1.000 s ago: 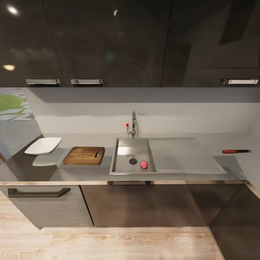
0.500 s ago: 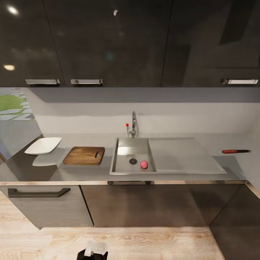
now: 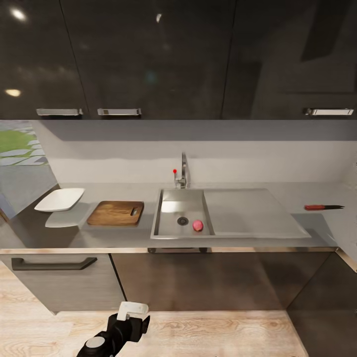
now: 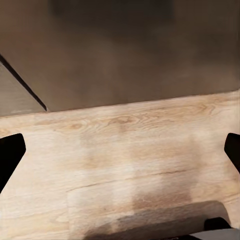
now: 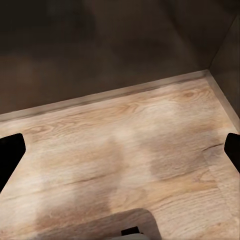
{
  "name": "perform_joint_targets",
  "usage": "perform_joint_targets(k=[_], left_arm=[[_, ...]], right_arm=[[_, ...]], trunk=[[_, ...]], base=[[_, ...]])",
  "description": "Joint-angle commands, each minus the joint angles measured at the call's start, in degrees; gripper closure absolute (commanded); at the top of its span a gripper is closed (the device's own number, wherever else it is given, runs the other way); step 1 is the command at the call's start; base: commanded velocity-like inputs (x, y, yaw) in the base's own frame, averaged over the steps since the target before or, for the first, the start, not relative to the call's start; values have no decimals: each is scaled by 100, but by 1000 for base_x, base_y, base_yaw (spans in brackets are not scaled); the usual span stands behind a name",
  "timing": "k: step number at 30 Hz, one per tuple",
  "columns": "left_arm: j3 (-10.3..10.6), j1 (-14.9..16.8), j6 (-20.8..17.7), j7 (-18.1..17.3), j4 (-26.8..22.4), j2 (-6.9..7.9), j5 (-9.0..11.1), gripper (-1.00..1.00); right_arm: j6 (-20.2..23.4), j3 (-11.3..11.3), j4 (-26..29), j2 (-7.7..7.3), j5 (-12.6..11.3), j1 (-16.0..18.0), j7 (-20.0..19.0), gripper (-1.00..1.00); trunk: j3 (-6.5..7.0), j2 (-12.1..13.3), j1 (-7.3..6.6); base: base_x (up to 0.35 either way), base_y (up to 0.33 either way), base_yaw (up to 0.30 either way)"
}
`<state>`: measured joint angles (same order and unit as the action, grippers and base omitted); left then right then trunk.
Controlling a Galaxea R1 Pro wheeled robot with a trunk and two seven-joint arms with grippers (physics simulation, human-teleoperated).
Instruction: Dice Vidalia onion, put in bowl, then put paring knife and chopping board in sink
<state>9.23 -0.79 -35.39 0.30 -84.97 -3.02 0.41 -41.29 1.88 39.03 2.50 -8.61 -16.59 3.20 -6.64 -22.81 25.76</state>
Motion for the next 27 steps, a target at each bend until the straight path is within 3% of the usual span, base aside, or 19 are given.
perform_joint_targets(k=[1, 19, 27], left_arm=[[-1, 0, -32, 4, -21, -1, 3, -100], [-16, 0, -47, 3, -75, 17, -4, -100], [-43, 0, -59, 5, -280, -100, -3, -100]], right_arm=[[-4, 5, 8, 1, -9, -2, 1, -100], [-2, 5, -1, 3, -9, -2, 5, -100], [-2, 5, -1, 5, -9, -2, 4, -100]], trunk=[[-9, -11, 2], [-9, -11, 2], [-9, -11, 2]], base=[[-167, 0, 0], [-313, 0, 0], [-117, 0, 0]])
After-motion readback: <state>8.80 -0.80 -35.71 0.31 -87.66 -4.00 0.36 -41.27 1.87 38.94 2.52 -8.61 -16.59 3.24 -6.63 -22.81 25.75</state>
